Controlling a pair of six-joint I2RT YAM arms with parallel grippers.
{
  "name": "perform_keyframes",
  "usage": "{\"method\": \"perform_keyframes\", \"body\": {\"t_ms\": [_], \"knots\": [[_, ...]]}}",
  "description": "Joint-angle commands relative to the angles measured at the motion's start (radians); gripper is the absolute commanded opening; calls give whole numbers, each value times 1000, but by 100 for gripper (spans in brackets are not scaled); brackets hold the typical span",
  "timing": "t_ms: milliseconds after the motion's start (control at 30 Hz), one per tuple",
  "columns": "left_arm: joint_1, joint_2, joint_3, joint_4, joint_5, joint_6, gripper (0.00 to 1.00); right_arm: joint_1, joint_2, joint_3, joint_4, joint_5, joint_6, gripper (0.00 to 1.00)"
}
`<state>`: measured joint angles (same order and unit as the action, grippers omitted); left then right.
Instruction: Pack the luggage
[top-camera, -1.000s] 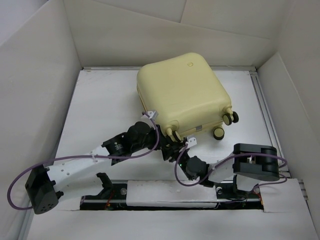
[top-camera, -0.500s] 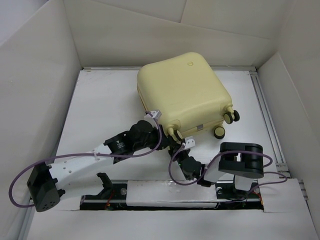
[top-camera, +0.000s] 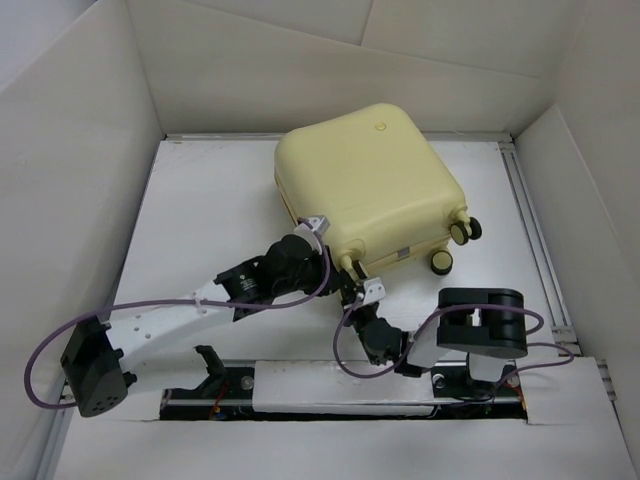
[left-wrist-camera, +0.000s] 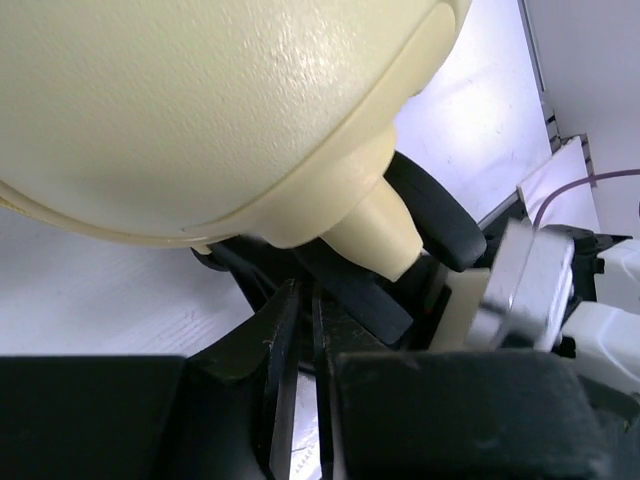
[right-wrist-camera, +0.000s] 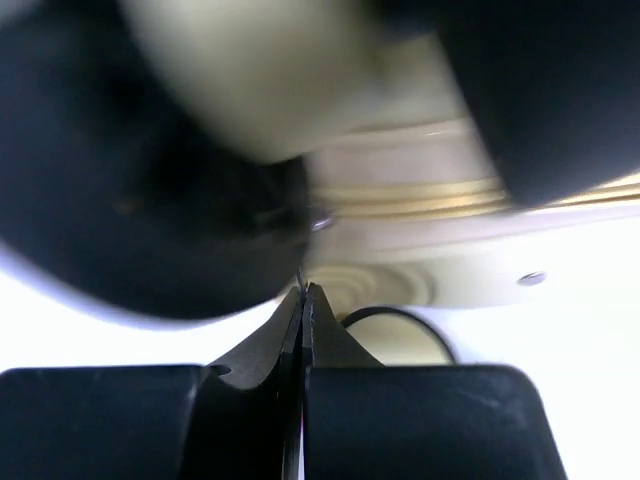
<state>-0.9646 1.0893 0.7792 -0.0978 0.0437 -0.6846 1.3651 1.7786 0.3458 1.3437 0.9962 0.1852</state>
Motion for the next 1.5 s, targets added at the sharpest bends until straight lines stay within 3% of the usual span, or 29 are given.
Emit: {"method": "perform_keyframes", "body": {"t_ms": [0, 367, 533, 633, 700, 733, 800, 833, 900, 1033, 1100, 1233, 1300, 1333, 1467], "knots": [[1, 14, 106, 168, 1, 11, 6, 66, -44, -19, 469, 25, -46, 0], [1, 178, 284, 176, 84, 11, 2, 179, 76, 108, 469, -80, -33, 0], [1, 189, 311, 176, 93, 11, 1, 215, -8, 30, 469, -33, -33, 0], [1, 167, 311, 176, 84, 11, 1, 261, -83, -60, 469, 126, -33, 0], [1, 156, 302, 176, 71, 11, 1, 261, -117, -114, 469, 218, -7, 15], [1, 156, 302, 167, 62, 11, 1, 261, -133, -178, 469, 241, 20, 32], [1, 156, 302, 167, 62, 20, 1, 234, -201, -262, 451, 234, 97, 49], [1, 156, 302, 167, 62, 20, 1, 218, -202, -281, 451, 234, 121, 49], [1, 156, 293, 167, 71, 20, 1, 180, -266, -292, 349, 191, 187, 57], [1, 156, 282, 167, 71, 20, 1, 99, -407, -245, 34, 105, 214, 60], [1, 146, 263, 167, 71, 29, 2, 98, -487, -234, -24, 82, 179, 60], [1, 124, 206, 167, 71, 30, 6, 51, -609, -265, 46, 61, 45, 62], [1, 112, 177, 167, 82, 30, 8, -13, -674, -252, -52, -3, 63, 62], [1, 112, 177, 167, 82, 30, 8, -30, -736, -237, -196, -20, 77, 62], [1, 101, 141, 178, 91, 30, 14, -63, -842, -229, -372, -25, 134, 61]]}}
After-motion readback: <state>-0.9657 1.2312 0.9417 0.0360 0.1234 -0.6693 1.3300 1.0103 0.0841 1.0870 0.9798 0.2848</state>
